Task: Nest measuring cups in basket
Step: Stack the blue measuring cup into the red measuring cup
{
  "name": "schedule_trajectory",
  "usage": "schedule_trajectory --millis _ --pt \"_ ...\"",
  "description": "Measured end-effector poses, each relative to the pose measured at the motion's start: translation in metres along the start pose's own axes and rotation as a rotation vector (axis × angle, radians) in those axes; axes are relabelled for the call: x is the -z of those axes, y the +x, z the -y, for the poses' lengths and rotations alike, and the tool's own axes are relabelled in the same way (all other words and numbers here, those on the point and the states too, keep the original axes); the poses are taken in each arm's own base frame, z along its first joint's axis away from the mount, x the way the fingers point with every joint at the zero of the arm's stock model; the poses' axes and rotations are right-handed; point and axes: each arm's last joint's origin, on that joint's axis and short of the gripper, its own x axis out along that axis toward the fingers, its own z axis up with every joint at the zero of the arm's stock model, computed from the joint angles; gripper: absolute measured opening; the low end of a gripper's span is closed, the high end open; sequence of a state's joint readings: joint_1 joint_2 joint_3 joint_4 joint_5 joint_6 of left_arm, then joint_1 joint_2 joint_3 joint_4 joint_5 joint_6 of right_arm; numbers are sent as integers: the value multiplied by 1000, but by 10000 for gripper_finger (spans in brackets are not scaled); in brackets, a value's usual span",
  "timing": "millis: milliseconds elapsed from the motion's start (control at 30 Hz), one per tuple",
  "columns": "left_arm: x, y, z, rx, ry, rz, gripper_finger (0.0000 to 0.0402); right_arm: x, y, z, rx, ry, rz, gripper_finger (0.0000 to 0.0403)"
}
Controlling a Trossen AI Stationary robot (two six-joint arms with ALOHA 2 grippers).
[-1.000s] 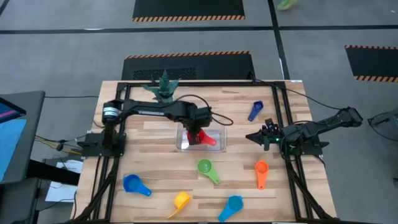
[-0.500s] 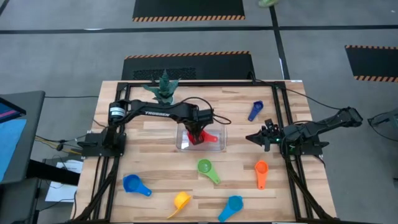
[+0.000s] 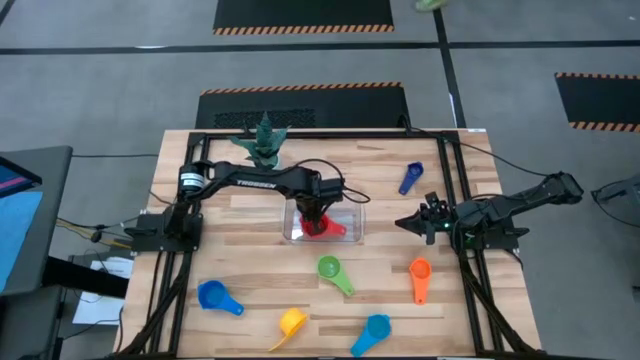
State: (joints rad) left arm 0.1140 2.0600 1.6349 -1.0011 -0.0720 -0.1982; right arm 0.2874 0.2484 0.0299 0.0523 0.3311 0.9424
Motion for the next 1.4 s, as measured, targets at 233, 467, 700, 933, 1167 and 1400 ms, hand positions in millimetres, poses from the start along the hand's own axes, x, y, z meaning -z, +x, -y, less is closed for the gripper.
schedule_trajectory --millis 233,467,700,933,1167,1400 --pt "-7 -57 2 -2 53 -45 116 0 0 0 -4 -1 -7 47" --pt "8 -122 19 0 273 -100 116 1 0 0 -15 -6 -24 47" --pt "46 -144 54 4 351 -80 116 2 0 1 1 -16 -35 47" --pt "125 -139 74 -32 261 -152 116 2 0 2 6 -18 -32 47" --pt "215 -122 75 17 140 -134 116 2 0 1 1 -16 -38 47" --pt "276 -109 74 134 118 -52 116 2 0 2 19 -19 -27 47"
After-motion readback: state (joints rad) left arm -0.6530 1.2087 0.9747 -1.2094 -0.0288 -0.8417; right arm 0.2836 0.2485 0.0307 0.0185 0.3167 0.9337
